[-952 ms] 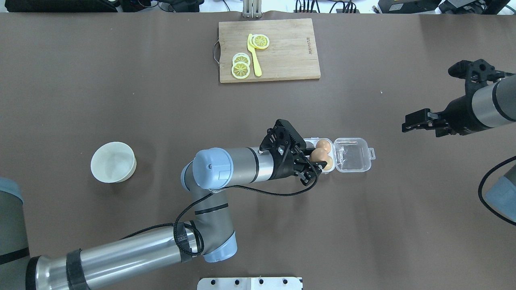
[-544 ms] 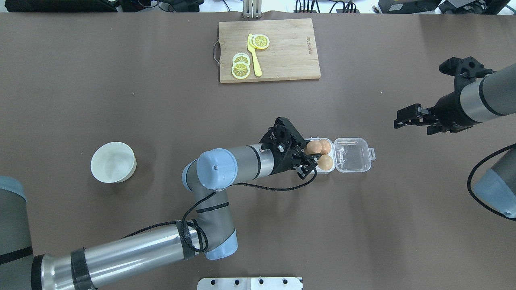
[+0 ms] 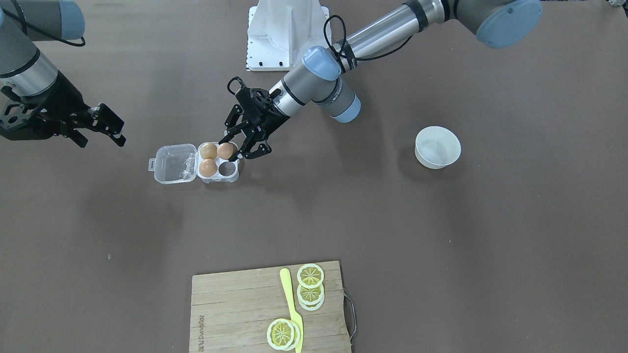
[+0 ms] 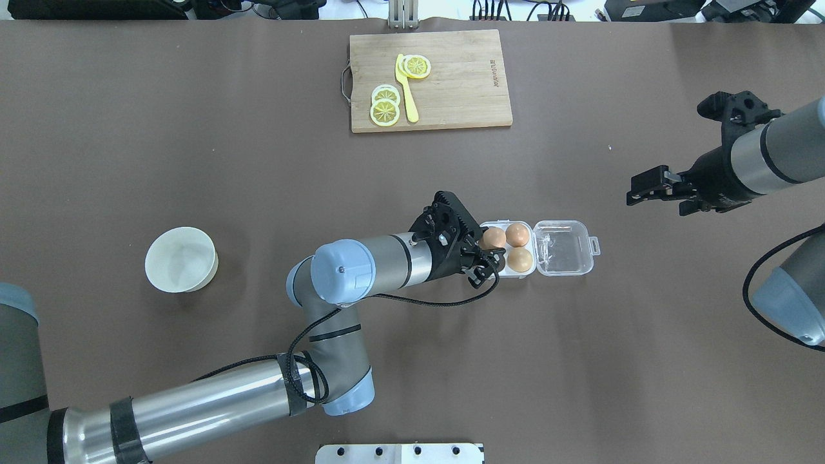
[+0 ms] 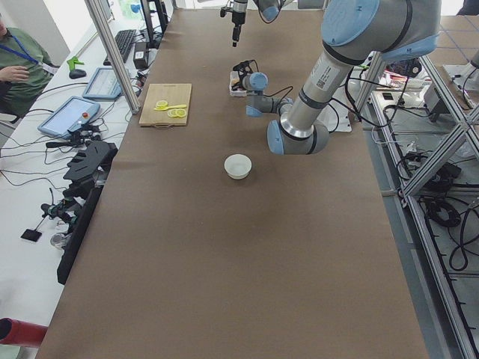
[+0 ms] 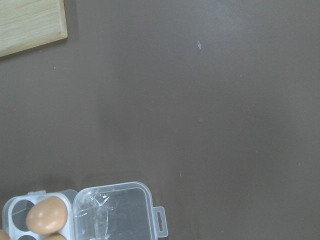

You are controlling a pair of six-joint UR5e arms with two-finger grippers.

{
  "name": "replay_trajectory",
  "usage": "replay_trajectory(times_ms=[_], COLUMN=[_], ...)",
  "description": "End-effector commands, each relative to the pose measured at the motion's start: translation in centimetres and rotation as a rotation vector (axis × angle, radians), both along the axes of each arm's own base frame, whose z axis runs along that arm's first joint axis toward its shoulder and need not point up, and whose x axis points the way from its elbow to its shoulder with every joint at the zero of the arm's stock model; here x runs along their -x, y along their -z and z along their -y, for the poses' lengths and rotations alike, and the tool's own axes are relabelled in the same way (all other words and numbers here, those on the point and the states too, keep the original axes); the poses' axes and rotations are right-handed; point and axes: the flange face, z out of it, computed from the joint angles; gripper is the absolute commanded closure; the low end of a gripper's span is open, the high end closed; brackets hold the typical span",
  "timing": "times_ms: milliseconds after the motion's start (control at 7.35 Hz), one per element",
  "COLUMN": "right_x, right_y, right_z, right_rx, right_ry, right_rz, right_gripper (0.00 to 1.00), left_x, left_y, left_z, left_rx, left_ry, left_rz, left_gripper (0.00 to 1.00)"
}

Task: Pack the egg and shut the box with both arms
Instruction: 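Lower the egg into the empty slot and open the left gripper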

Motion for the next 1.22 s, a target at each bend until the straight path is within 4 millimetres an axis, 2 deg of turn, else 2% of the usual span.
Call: replay_trajectory(times_ms=[0,272,1088], right_x=[0.1,0.0,0.1], right_y=[0.2,0.1,0.2], right_z=[-0.1,-0.1,-0.1], right_rx=[0.003,0.004,0.001], right_ry=[0.006,0.006,0.007], right_rz=[0.007,0.006,0.007], right_gripper=[0.01,0.01,0.01], left_x=[-0.3,-0.8,-0.9], left_y=[-0.7,-0.6,-0.3], left_z=[-1.0,-1.9,-2.0], left_rx=[0.001,0.003,0.002], left_ry=[-0.014,-0.024,-0.022], left_rz=[0.005,0.003,0.001], left_gripper=[1.00,1.00,1.00])
